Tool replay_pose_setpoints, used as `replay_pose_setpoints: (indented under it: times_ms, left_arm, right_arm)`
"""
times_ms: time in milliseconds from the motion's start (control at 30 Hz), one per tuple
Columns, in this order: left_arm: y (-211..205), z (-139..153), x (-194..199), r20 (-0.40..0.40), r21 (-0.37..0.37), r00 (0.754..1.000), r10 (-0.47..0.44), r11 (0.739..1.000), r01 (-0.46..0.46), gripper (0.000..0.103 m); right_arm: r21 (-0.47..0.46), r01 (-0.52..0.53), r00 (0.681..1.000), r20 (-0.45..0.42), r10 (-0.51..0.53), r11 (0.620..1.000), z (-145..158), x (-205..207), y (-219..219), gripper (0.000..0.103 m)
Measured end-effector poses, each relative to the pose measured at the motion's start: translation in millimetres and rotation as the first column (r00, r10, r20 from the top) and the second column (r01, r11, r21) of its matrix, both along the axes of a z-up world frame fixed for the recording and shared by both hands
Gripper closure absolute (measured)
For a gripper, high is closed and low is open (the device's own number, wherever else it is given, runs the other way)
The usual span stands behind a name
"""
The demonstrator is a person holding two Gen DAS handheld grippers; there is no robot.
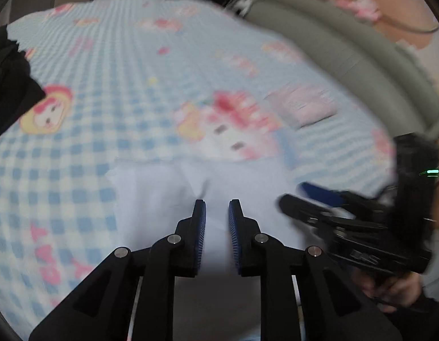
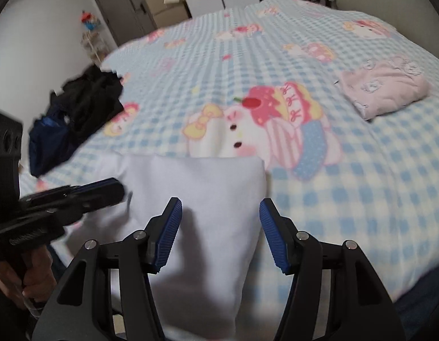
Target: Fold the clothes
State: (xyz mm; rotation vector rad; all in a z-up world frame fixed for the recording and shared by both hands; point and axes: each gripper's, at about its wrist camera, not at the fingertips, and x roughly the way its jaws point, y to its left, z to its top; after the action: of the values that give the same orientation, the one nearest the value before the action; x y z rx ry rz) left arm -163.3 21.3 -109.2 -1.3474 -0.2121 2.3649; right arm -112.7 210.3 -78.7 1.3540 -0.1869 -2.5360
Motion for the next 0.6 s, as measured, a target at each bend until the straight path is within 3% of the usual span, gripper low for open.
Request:
replay_pose_setpoints:
  times_ms: [67,133,167,233,333,367,433,467,500,567,600]
  left_arm:
    - [-8.6,-18.8,-8.7,0.053,-0.029,0.998,0.036,0.999,-0.035,0.089]
    - [-22.5,-26.1,-13.9,0.094,0.034,0.994,0.061,0.997,-0.065,0.093]
    - [-24.8,-25.3,-15.1,0.091,0.02,0.993,0.074,0.997,-0.076,0.1]
    - [-26.5,-23.6,-17.8,0.081,0.01,0.993,0.081,0.997,-0.082,0.1]
    - [-30.2,-18.4,-13.1,0.08,0.055,0.991,0.106,0.992,-0.111,0.099]
    - [-31.6,-12.3,-6.2,0.063,0.072,0.992,0.108,0.991,-0.113,0.097]
    - [-33.3,3.0,14.0,0.016,0.129,0.995,0.097,0.987,-0.098,0.083]
    - [-33.0,9.0,24.8,-0.002,0.158,0.996,0.092,0.983,-0.091,0.066]
    - [-31.7,13.6,34.5,-0.014,0.179,0.996,0.092,0.98,-0.088,0.056]
    - [-26.3,15.0,50.5,-0.017,0.192,0.997,0.072,0.979,-0.068,0.055]
    - [-21.8,10.5,55.2,-0.012,0.16,0.998,0.067,0.985,-0.064,0.055]
  right_arm:
    - [0.005,0.013,1.0,0.019,-0.013,1.0,-7.0,-2.8,1.3,0.044]
    - [-0.014,0.037,0.999,0.03,-0.037,0.999,-8.7,0.6,9.3,0.045]
    - [-0.022,0.049,0.998,0.035,-0.048,0.999,-9.6,2.3,13.3,0.045]
    - [-0.039,0.073,0.996,0.045,-0.071,0.997,-10.4,5.9,21.4,0.044]
    - [-0.077,0.104,0.994,0.038,-0.101,0.992,3.0,16.8,34.0,0.043]
    - [-0.115,0.099,0.994,0.046,-0.094,0.988,4.9,21.4,37.4,0.043]
    - [-0.184,0.091,0.995,0.061,-0.081,0.979,7.9,30.2,43.3,0.043]
    - [-0.184,0.088,0.995,0.067,-0.076,0.979,4.1,31.9,41.8,0.043]
    - [-0.184,0.085,0.995,0.072,-0.072,0.979,0.3,33.6,40.3,0.043]
    - [-0.184,0.079,0.994,0.084,-0.064,0.98,-7.3,36.9,37.3,0.042]
    - [-0.184,0.076,0.994,0.09,-0.06,0.98,-11.1,38.6,35.8,0.041]
